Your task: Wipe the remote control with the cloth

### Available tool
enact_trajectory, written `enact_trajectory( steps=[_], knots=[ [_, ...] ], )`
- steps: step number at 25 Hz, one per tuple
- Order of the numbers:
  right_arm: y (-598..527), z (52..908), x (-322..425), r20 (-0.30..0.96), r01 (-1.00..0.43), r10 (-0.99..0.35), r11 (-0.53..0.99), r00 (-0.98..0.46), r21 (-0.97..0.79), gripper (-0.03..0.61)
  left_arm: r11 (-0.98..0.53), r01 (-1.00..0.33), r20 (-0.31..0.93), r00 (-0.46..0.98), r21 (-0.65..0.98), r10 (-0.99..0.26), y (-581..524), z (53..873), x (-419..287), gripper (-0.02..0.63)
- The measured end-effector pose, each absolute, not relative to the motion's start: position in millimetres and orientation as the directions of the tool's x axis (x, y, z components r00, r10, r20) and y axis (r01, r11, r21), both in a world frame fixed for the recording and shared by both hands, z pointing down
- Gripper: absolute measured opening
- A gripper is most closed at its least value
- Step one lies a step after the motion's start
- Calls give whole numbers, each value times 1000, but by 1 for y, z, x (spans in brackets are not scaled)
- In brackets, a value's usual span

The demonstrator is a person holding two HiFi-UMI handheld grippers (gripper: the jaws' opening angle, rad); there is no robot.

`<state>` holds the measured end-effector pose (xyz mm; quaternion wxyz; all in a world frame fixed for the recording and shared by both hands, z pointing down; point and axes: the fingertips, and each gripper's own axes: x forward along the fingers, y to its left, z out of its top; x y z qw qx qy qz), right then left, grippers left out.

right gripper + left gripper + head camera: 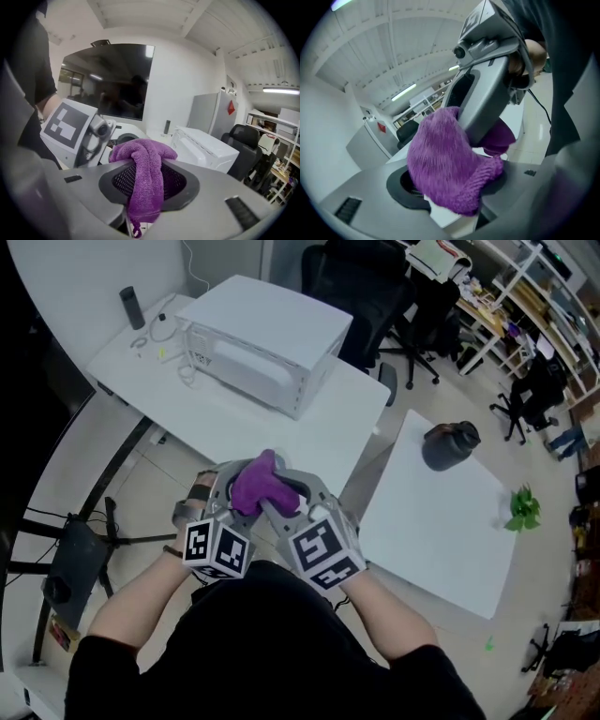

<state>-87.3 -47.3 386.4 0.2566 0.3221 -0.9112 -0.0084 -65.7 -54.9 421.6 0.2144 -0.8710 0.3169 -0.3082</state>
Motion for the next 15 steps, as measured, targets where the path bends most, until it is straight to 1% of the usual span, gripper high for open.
enact_trajectory(
  steps=[3,8,13,15],
  knots=[
    [-40,396,-99,495,-553,-559,814,-665,176,130,-701,-395,390,622,-594,-680,-51,418,-62,252],
    [-59,399,-68,509,-619,-629,754,-588,218,130,-699,-372,381,636,-610,-671,-41,416,-63,252],
    [-83,396,-34,494,-692,-698,682,-518,237,129,-704,-399,371,640,-587,-672,-36,411,-65,252],
    [-86,381,-27,445,-717,-726,658,-524,229,129,-723,-442,367,649,-531,-667,-39,410,-67,252]
  ],
)
